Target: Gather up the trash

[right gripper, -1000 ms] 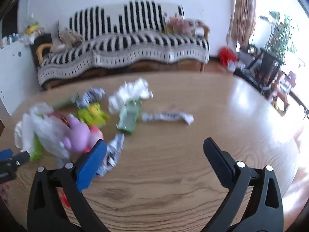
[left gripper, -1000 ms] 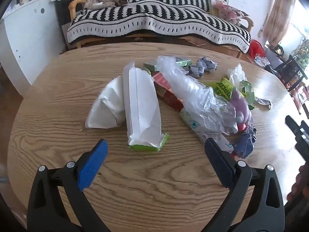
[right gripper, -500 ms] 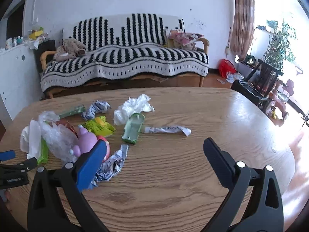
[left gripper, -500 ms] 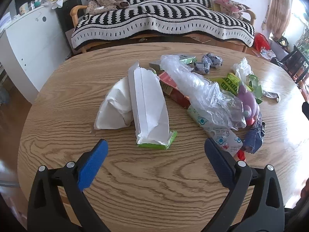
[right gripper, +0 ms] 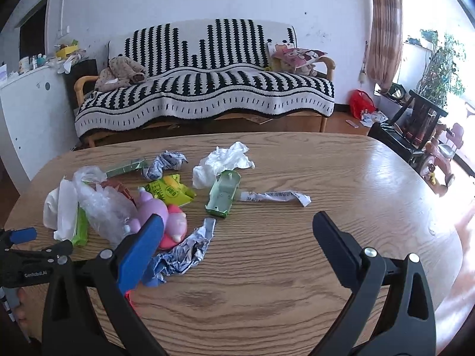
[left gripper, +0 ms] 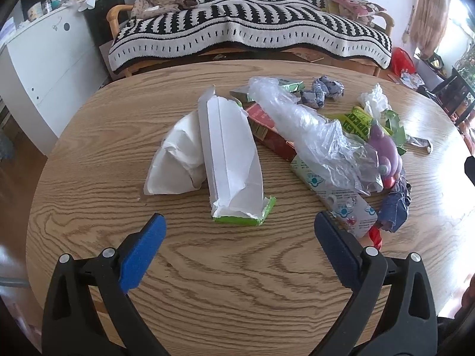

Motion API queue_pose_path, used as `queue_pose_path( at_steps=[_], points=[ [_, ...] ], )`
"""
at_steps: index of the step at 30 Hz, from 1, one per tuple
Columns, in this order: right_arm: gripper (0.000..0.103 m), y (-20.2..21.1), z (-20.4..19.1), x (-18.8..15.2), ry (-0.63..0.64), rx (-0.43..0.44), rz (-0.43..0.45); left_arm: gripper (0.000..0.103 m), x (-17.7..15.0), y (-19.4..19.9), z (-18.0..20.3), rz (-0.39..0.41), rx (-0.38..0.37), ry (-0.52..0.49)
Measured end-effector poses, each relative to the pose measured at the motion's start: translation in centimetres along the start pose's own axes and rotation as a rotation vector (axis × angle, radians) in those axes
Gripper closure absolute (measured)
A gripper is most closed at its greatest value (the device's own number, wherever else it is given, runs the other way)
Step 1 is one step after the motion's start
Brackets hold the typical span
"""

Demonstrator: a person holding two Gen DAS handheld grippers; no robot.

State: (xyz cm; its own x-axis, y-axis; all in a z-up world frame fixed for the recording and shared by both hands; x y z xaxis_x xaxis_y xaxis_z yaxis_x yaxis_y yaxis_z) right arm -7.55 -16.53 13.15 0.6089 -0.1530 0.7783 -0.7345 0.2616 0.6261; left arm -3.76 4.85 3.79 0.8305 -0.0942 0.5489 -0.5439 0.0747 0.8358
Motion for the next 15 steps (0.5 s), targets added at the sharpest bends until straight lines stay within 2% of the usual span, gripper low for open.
queue_pose_path(
  at_steps=[4, 8, 12, 15],
  points=[
    [0.006, -0.3, 0.8, -0.1, -0.019, -0.016, -0.009, 0.006, 0.4, 0.0, -0.7, -0.005, -0.006, 0.002],
    [0.006, -0.5, 1.7, -0.3, -0.044, -0.020, -0.017, 0.006, 1.5, -0.2, -3.6, -0.003, 0.009, 0.024],
    [0.006, -0.8, 2.2, -0.5, -0.047, -0.023, -0.033, 0.006, 1.1, -0.7, -5.9, -0.011, 0.029, 0.081],
    [0.006, -0.9, 2.5, -0.5, -0.065, -0.025, -0.038, 0.006, 0.7, -1.1, -6.1, -0.025, 0.040, 0.071]
  ],
)
Point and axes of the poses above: each gripper's, at about its wrist camera, not at the fingertips, and y roughly against the way its jaws point, z to its right, x to its top, the point moved 9 cm from there along -y, roughly the way its jaws point, and after that the axes turned 3 degrees about -x, right-handed, at the moved point
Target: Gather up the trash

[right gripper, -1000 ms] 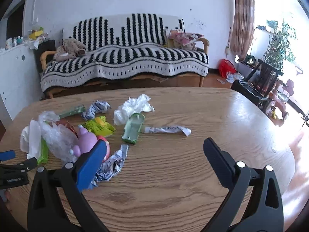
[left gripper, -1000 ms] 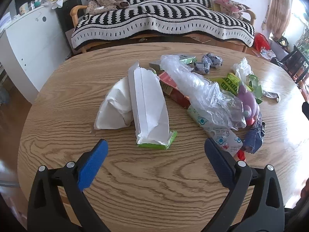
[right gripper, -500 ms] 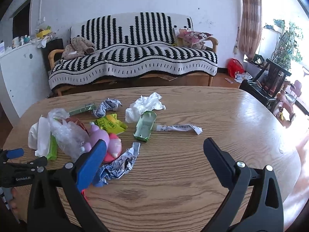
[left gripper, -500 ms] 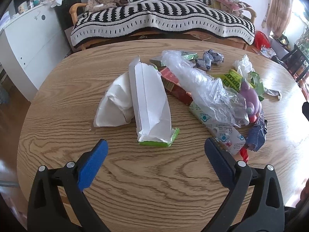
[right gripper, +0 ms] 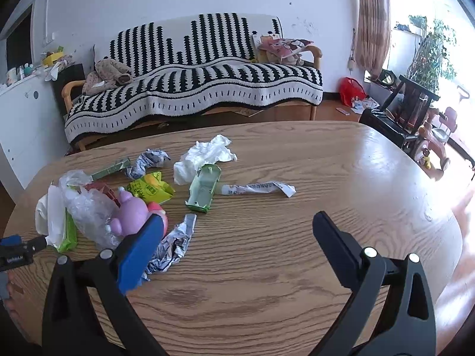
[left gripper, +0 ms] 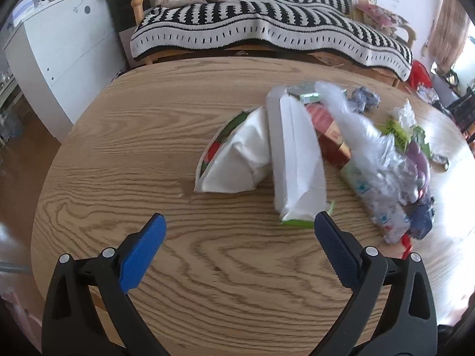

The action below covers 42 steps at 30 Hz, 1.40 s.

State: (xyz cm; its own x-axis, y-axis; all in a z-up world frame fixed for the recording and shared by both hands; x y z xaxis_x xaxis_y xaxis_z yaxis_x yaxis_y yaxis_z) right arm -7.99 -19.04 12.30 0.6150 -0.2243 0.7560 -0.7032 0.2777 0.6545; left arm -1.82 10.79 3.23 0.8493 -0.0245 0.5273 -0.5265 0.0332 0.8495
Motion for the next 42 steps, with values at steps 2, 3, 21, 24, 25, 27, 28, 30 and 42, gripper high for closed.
queue_pose_path(
  at_steps=[2, 3, 21, 24, 25, 27, 28, 30, 42],
  points=[
    [0.006, 0.0, 0.0, 0.0, -0.013, 0.006, -0.001, 0.006, -0.1, -0.3, 0.2, -0.004, 0.012, -0.023],
    [0.006, 0.0, 0.0, 0.0, -0.012, 0.007, -0.002, 0.006, 0.0, -0.3, 0.1, -0.006, 0.014, -0.026],
    [0.006, -0.3, -0.5, -0.3, 0.017, -0.002, -0.019, 0.006, 0.3, -1.2, -0.2, -0.018, -0.004, -0.015],
    [0.006, -0.5, -0.5, -0.4, 0.014, -0.003, -0.022, 0.006, 0.3, -1.4, -0.4, -0.016, -0.004, -0.018],
    [0.006, -0.5, -0.5, -0.4, 0.012, -0.003, -0.023, 0.006, 0.4, -1.4, -0.4, -0.017, -0.005, -0.017],
    [0.006, -0.5, -0.5, -0.5, 0.011, -0.002, -0.023, 0.006, 0.4, -1.4, -0.4, -0.018, -0.008, -0.017],
    [0.006, -0.5, -0.5, -0.5, 0.011, -0.003, -0.022, 0.006, 0.4, -1.4, -0.4, -0.018, -0.009, -0.018],
    [0.006, -0.5, -0.5, -0.5, 0.012, -0.001, -0.024, 0.006, 0.4, -1.4, -0.5, -0.017, -0.009, -0.021],
    [0.006, -1.0, -2.5, -1.5, 0.073, 0.003, -0.065, 0.006, 1.0, -1.8, 2.2, -0.017, -0.035, -0.027]
  ],
)
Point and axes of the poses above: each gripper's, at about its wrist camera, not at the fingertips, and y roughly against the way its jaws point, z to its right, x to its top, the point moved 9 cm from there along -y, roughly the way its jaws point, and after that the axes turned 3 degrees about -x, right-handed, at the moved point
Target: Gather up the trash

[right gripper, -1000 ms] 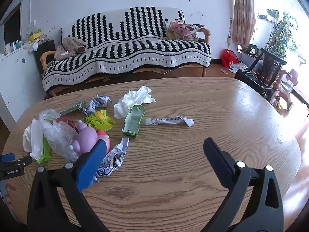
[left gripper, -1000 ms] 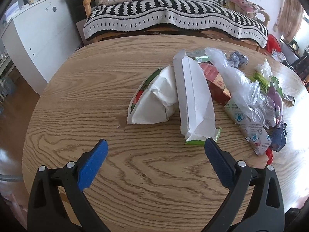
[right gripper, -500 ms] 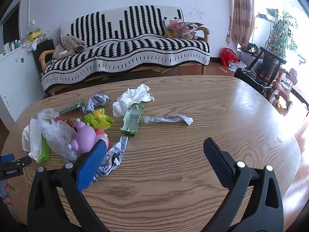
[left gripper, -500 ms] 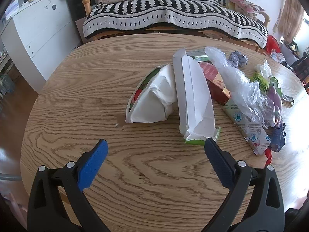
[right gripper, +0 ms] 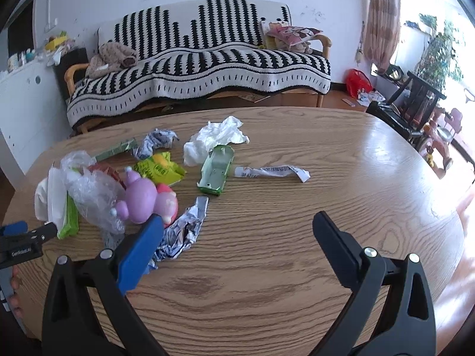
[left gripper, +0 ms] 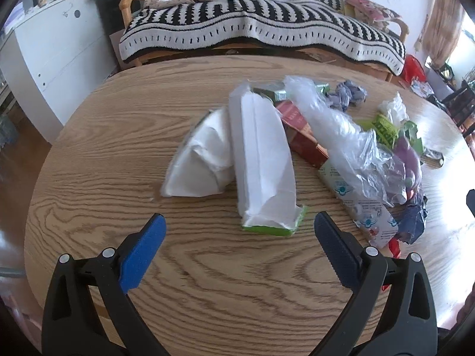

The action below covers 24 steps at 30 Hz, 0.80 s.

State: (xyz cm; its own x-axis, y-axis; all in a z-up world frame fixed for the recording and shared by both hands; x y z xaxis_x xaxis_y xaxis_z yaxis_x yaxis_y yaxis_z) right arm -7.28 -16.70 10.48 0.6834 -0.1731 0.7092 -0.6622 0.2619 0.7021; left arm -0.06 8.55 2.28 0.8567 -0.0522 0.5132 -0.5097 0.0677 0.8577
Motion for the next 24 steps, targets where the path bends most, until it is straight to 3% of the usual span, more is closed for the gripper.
queue_pose_path(
  at_steps=[9, 20, 24],
  points=[
    [0.006, -0.4, 1.7, 0.0, -0.112, 0.027, -0.026, 0.006, 0.1, 0.0, 0.1, -0.001, -0.018, -0.004],
    [0.006, -1.2, 1.9, -0.7, -0.100, 0.006, -0.065, 0.006, 0.6, -0.4, -0.6, -0.010, -0.015, -0.010],
    [0.006, -2.1, 1.8, -0.9, -0.035, -0.020, -0.080, 0.006, 0.7, -0.5, -0.8, -0.014, -0.017, 0.002]
  ],
)
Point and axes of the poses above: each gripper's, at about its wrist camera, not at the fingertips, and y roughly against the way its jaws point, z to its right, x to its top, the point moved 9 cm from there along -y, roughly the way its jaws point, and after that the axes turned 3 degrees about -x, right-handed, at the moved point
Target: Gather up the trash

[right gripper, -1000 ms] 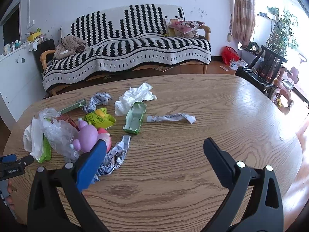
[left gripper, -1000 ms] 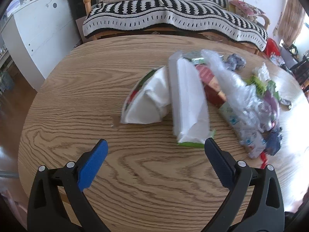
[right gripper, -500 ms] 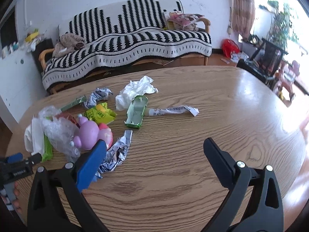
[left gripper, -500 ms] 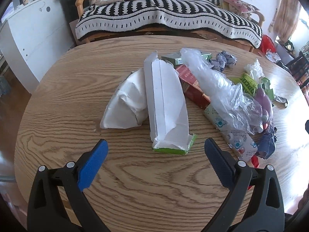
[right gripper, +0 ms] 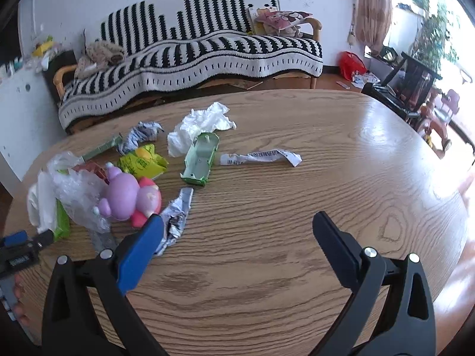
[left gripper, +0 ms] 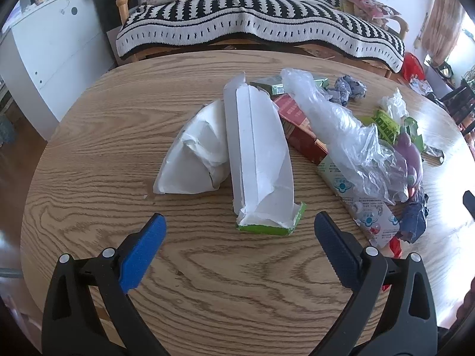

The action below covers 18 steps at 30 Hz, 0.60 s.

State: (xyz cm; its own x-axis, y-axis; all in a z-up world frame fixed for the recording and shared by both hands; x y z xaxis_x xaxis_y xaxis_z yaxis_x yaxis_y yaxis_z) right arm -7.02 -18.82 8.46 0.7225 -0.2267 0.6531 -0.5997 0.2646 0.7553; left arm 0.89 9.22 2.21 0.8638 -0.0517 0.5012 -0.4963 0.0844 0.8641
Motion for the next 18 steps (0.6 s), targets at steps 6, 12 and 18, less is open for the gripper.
queue_pose_path(
  at_steps=[6, 12, 18],
  points=[
    [0.006, -3.5, 1.8, 0.8, 0.164, -0.119, -0.038, 0.006, 1.1, -1.6, -0.7, -0.031, 0.016, 0.032],
    [0.006, -9.0, 1.4, 3.3, 0.341, -0.091, -0.099, 0.006, 1.9, -3.1, -0.7, -0.060, -0.003, 0.072],
    [0.007, -13.4, 1.3, 5.2, 0.635, -0.018, -0.174, 0.006, 2.5, -3.2, 0.7, -0.051, -0.034, 0.018]
  ],
)
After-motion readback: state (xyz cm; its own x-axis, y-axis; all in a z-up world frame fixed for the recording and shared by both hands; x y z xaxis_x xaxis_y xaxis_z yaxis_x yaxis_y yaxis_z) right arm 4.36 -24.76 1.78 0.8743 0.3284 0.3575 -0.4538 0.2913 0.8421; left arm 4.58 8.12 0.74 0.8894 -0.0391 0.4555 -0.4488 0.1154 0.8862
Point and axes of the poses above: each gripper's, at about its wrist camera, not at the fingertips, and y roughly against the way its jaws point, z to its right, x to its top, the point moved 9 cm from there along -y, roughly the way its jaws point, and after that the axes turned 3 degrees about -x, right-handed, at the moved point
